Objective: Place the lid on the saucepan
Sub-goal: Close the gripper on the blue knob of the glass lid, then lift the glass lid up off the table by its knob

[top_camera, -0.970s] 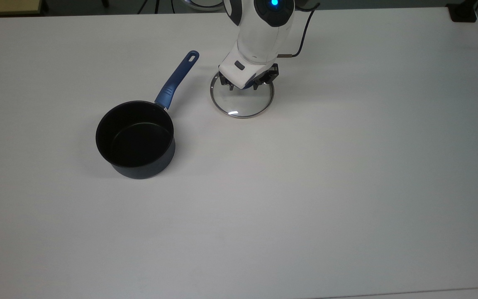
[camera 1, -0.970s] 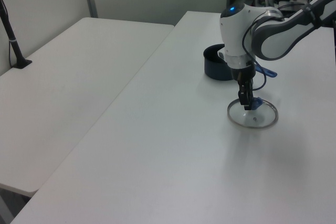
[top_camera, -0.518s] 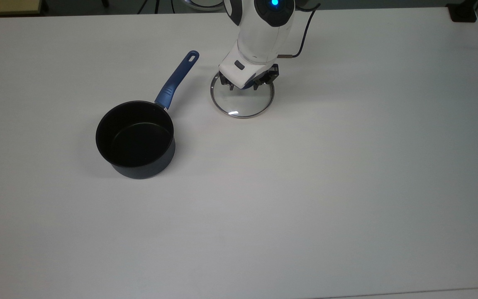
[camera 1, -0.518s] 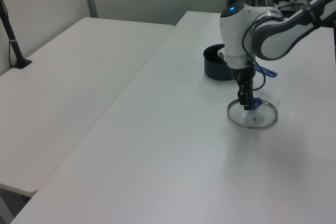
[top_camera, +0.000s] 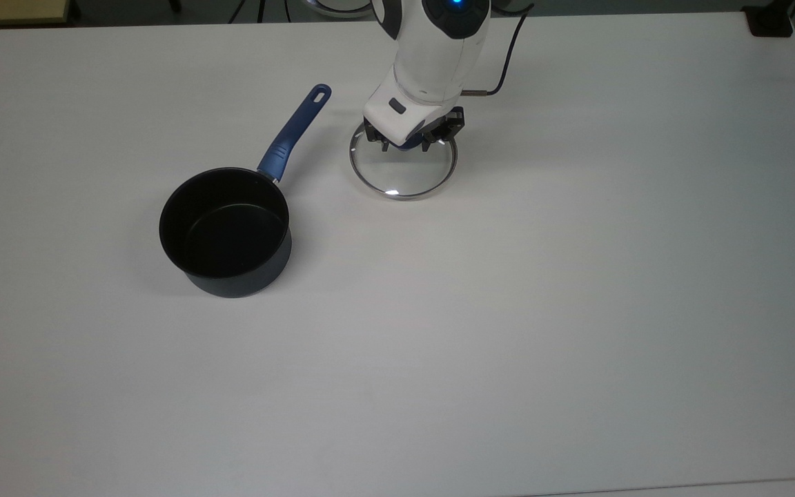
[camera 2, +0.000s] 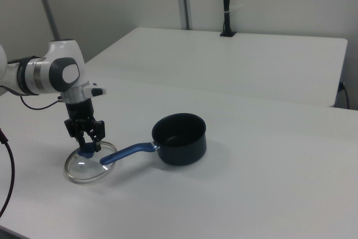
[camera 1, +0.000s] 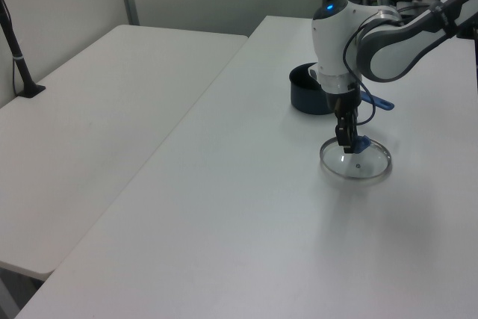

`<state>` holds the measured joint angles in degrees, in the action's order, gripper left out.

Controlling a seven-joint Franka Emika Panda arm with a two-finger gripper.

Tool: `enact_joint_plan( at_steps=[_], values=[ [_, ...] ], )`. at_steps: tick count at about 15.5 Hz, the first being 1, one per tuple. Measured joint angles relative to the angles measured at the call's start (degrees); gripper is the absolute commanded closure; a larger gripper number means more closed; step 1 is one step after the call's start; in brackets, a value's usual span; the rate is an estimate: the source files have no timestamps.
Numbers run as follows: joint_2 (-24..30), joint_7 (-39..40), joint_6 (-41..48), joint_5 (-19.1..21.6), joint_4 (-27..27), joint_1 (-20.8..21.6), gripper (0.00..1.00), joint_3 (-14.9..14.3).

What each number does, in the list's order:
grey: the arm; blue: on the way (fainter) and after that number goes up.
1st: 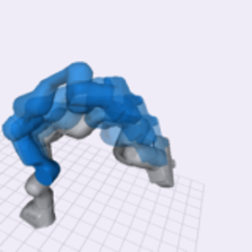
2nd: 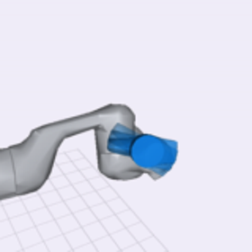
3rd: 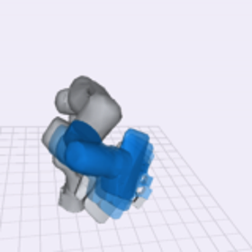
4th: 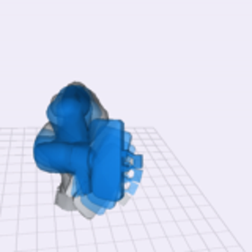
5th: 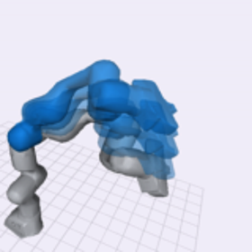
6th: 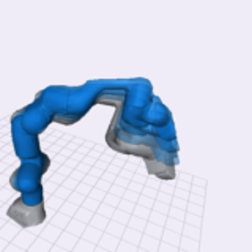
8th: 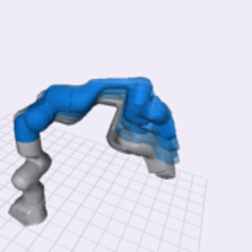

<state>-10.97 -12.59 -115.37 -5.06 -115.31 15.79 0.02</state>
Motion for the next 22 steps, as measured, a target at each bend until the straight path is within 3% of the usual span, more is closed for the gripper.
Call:
enact_joint_plan(
  at_steps=[15,22],
  values=[
    [1.4,0.0,3.4,0.1,5.6,-0.3,0.47,-3.4],
    [1.4,0.1,5.9,3.4,9.7,-0.7,0.47,-5.6]
  ],
)
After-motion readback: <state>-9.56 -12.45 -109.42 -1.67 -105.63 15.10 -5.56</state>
